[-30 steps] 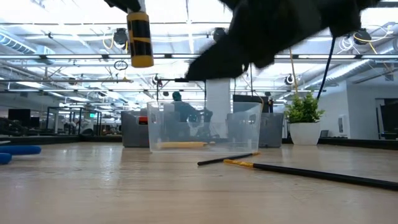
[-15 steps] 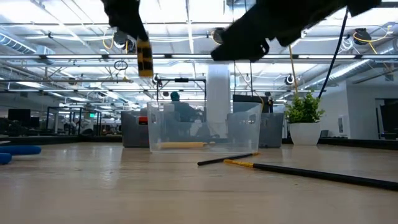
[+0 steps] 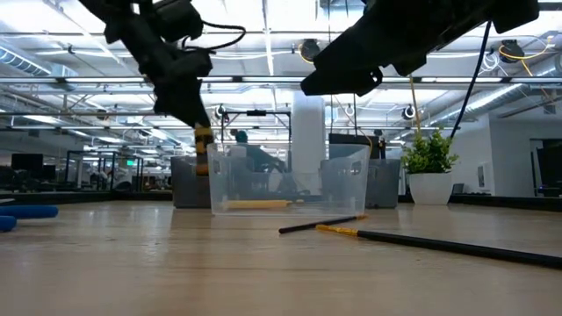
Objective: Pick & Place Paint Supplies
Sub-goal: Put the yellow paint bottle into the left black bin
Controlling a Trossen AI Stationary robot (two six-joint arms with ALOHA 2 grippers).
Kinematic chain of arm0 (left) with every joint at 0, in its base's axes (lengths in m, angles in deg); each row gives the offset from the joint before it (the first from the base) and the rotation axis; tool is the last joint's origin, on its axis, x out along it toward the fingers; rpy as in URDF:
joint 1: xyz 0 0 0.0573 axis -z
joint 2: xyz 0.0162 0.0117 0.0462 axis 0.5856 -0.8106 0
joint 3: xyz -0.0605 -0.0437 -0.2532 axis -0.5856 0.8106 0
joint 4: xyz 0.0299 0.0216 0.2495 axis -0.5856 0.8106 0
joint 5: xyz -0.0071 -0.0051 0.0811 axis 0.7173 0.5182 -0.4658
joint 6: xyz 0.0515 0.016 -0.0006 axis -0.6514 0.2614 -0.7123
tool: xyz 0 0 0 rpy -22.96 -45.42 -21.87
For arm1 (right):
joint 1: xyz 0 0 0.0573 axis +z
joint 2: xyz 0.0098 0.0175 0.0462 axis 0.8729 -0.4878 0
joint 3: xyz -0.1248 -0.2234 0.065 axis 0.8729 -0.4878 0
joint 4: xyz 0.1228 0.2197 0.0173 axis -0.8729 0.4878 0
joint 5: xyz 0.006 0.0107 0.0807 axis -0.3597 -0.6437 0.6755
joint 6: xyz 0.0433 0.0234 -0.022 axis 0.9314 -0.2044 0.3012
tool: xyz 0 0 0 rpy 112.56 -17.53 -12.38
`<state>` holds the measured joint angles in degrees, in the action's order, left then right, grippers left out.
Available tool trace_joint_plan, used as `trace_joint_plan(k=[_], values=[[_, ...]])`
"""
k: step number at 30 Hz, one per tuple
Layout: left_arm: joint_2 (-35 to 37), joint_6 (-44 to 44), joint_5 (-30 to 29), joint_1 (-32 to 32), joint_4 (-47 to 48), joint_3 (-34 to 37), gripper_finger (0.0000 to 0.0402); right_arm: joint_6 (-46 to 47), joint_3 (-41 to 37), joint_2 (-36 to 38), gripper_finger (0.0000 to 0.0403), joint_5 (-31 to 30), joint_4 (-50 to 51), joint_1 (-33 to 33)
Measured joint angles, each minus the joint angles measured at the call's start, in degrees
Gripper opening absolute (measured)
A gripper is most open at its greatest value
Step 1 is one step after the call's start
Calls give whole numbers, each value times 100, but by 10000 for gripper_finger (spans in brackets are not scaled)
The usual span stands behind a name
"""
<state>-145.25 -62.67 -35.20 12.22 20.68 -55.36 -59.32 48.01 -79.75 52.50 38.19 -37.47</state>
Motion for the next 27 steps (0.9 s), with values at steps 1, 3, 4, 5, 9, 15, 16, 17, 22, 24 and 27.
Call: trace_joint_plan(k=[1, 3, 4, 5, 9, 15, 16, 17, 22, 24, 27], values=[[4, 7, 9, -26, -33, 61, 123, -1, 0, 0, 224, 0, 0, -11], [-19, 29, -43, -42, -42, 197, 123, -1, -1, 0, 224, 1, -13, -29], [-57, 47, -77, -29, -126, 255, 123, -1, 0, 0, 224, 0, -15, -35], [-82, 73, -71, -17, -242, 313, 123, -1, 0, 0, 224, 0, -21, -35], [-97, 110, -134, 18, -384, 436, 123, -1, 0, 0, 222, -2, -33, -37], [-278, 182, -178, 50, -403, 453, 123, -1, 0, 0, 222, -2, -33, -37], [-336, 192, -225, 47, -397, 453, 123, -1, 0, -1, 221, -2, -33, -37], [-385, 195, -285, 45, -386, 453, 123, -1, 0, 0, 221, -2, -33, -37], [-571, 236, -308, 47, -400, 453, 123, -5, 0, -1, 220, -2, -31, -37], [-598, 225, -303, 45, -413, 451, 123, -24, 0, -2, 220, -2, -31, -37], [-600, 213, -311, 45, -414, 451, 157, -25, 0, 0, 220, -2, -28, -37]])
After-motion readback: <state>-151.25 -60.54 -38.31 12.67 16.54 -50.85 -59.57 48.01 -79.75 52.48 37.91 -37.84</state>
